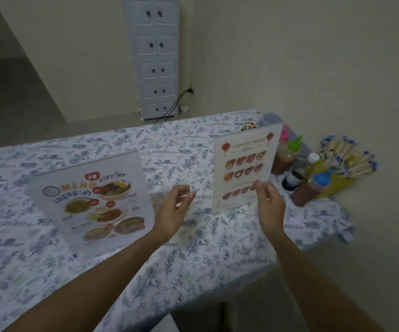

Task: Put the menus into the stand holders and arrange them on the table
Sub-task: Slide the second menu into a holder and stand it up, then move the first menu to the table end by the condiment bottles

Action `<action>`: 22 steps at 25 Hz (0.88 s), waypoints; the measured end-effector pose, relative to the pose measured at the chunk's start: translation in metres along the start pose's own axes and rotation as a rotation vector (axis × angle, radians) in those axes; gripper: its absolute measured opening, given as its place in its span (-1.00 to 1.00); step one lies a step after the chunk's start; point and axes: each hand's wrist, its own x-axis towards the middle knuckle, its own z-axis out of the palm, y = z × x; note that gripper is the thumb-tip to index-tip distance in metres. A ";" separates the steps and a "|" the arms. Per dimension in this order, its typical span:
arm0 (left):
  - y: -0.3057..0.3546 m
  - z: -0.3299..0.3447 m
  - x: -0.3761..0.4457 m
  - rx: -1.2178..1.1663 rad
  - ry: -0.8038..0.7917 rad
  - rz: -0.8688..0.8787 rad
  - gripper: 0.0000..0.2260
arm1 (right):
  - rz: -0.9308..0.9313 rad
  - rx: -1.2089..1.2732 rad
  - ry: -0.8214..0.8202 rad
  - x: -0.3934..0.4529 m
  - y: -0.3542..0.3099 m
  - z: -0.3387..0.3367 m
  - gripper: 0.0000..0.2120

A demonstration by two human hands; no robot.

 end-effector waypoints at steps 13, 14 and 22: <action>0.002 0.136 0.052 -0.213 0.461 -0.145 -0.68 | 0.048 0.168 -0.463 0.167 0.058 -0.044 -0.75; -0.001 0.138 0.052 -0.220 0.475 -0.143 -0.70 | 0.040 0.191 -0.497 0.169 0.061 -0.043 -0.79; -0.007 0.137 0.056 -0.321 0.464 -0.141 -0.97 | 0.013 0.179 -0.552 0.176 0.068 -0.034 -0.90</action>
